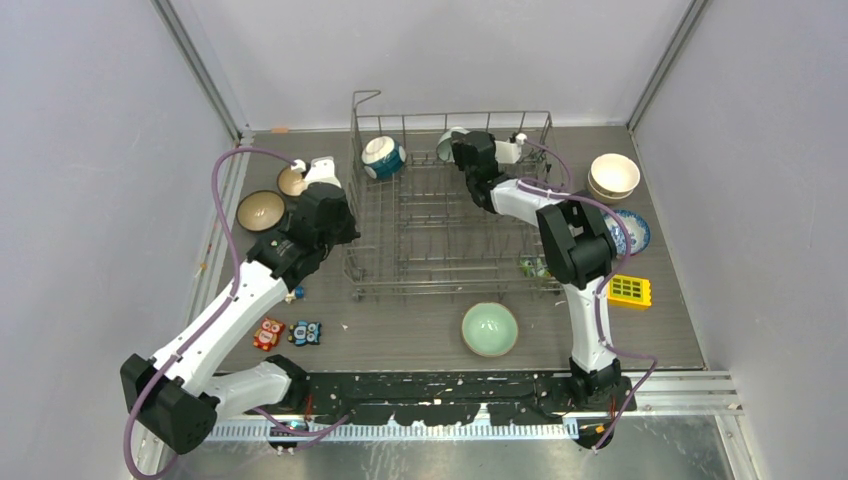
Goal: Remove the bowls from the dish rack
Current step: Pick up the bowl from the dish rack.
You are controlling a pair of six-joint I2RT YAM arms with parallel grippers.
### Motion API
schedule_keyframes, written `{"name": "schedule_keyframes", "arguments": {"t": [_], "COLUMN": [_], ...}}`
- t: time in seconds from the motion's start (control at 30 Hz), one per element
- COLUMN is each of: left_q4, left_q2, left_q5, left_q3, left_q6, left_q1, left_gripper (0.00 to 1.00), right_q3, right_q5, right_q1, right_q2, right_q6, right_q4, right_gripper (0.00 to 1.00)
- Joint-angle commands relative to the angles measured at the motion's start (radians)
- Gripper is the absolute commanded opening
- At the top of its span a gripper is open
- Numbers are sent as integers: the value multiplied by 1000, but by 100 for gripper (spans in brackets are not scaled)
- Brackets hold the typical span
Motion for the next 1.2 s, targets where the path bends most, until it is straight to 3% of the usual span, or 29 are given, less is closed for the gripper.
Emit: {"name": "schedule_keyframes", "arguments": {"t": [0.0,0.4,0.67,1.03,1.17], "left_q4": [43,70,76,84,96], "left_q2": [-25,-31,-38,-53,-55], "left_q5": [82,-2,-38,-77,-85], "left_q3": [-8,-25,-34,-38,-43], "left_q6": [24,-14,-20,-11,-7], "left_q1": [-27,-27,-27,-27,-27], "left_gripper": [0,0,0,0,6], "right_q3": [16,39,42,104,81], "right_q5": [-30,-308,-492,-668,-717], "right_q1": [-10,-60,-92,-93,-92], "right_q2": [-1,-65,-75,-212,-313], "right_q6": [-86,-229,-211,-260,-303], "right_q4": [259,457,630,569,503], "right_gripper": [1,1,1,1,1]}}
